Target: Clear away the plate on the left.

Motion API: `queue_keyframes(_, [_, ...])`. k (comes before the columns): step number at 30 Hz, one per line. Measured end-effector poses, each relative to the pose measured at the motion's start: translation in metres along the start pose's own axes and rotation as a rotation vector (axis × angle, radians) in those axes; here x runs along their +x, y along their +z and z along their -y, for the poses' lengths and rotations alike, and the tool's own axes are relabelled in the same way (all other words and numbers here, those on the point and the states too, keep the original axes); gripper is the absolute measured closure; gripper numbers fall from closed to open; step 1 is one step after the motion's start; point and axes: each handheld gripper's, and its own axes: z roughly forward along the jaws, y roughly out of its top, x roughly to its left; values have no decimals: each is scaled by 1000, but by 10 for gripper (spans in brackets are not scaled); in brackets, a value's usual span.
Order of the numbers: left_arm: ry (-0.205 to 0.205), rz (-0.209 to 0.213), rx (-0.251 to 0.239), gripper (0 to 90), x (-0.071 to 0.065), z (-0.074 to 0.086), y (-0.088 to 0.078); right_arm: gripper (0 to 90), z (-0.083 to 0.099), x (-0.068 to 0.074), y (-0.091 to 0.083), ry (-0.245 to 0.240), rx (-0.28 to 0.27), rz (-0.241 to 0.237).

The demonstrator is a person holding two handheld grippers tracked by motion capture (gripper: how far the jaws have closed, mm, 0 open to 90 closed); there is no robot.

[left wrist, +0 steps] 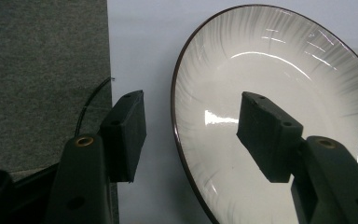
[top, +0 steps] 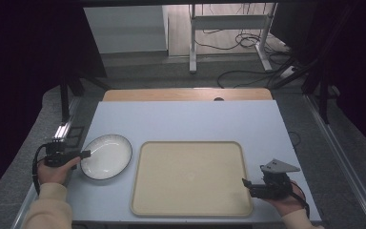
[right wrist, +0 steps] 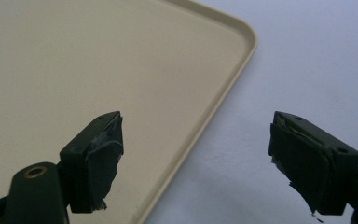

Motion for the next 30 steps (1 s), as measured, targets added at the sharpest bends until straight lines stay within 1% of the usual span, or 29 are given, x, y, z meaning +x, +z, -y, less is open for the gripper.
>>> queue_keyframes(4, [-3, 6, 8, 436, 1, 1, 2, 186, 0, 0, 0, 0, 0, 1])
queue_keyframes(9, [-18, 13, 15, 436, 3, 2, 5, 186, 0, 0, 0, 0, 1, 0])
queue_keyframes(19, [-19, 25, 35, 444, 2, 2, 11, 186, 0, 1, 1, -2, 3, 0])
queue_keyframes(23, [-13, 34, 55, 452, 2, 2, 14, 186, 0, 0, 1, -2, 3, 0])
queue_keyframes(26, [-19, 43, 62, 459, 1, 2, 15, 185, 0, 0, 1, -2, 3, -1])
queue_keyframes(30, [-22, 38, 67, 458, 1, 3, 16, 186, 0, 0, 1, -3, 3, -1])
